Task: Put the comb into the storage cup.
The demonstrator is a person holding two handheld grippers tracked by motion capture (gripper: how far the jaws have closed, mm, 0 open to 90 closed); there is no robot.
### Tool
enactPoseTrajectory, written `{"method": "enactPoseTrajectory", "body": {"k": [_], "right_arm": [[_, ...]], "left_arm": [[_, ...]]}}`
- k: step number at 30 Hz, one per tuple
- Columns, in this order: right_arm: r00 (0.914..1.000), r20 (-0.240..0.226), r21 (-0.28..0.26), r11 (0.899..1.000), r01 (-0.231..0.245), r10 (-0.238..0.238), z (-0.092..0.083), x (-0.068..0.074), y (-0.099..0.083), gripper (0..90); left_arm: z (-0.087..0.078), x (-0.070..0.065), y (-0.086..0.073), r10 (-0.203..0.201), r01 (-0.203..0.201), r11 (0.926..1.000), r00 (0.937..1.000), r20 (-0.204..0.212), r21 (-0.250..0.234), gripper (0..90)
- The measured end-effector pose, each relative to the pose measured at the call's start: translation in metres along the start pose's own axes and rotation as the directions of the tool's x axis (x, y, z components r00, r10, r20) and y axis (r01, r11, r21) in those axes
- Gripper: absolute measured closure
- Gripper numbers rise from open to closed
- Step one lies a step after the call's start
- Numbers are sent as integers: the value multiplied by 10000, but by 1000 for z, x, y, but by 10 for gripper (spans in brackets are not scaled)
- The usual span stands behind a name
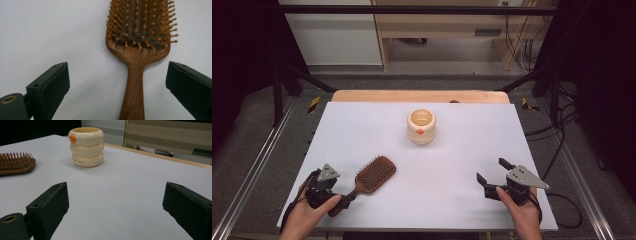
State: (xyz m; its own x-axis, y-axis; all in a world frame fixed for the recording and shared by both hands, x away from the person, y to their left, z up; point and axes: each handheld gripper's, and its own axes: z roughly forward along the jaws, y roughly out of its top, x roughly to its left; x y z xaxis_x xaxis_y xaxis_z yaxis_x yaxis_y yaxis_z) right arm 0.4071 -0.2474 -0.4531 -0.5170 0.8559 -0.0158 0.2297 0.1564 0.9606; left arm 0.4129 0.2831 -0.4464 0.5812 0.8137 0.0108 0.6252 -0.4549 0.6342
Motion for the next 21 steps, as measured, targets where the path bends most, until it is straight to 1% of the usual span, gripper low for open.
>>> {"method": "enactPoseTrajectory", "body": {"k": [1,2,4,7,9,11,14,16,17,21], "right_arm": [[10000,8,13,10000,30,-30,0,0,0,69],[10000,5,17,10000,47,-47,0,0,0,69],[10000,-7,19,10000,44,-44,0,1,0,68],[10000,-3,0,10000,22,-22,0,0,0,68],[10000,7,-17,10000,4,-4,0,0,0,68],[10000,41,7,10000,8,-8,0,0,0,67],[10000,25,20,10000,50,-50,1,0,0,68],[10000,-6,25,9999,98,-98,1,1,0,68],[9999,-9,34,9999,112,-112,1,1,0,67],[9999,-40,69,9999,103,-103,2,1,0,67]], "left_arm": [[0,0,0,39,-39,10000,10000,73,51,53],[1,0,-1,49,-51,9999,9997,243,97,50],[5,0,-1,32,-46,9995,9990,435,317,45],[8,-3,-2,85,-109,9988,9987,509,472,57],[8,-4,-1,245,-283,9978,9977,627,594,57],[8,-5,0,396,-443,9964,9971,651,723,59],[9,-5,1,465,-529,9945,9964,710,906,61],[11,-8,2,720,-795,9899,9952,667,1178,63],[12,-9,4,808,-884,9885,9946,657,1226,63],[14,-13,8,898,-986,9868,9933,724,1282,70]]}}
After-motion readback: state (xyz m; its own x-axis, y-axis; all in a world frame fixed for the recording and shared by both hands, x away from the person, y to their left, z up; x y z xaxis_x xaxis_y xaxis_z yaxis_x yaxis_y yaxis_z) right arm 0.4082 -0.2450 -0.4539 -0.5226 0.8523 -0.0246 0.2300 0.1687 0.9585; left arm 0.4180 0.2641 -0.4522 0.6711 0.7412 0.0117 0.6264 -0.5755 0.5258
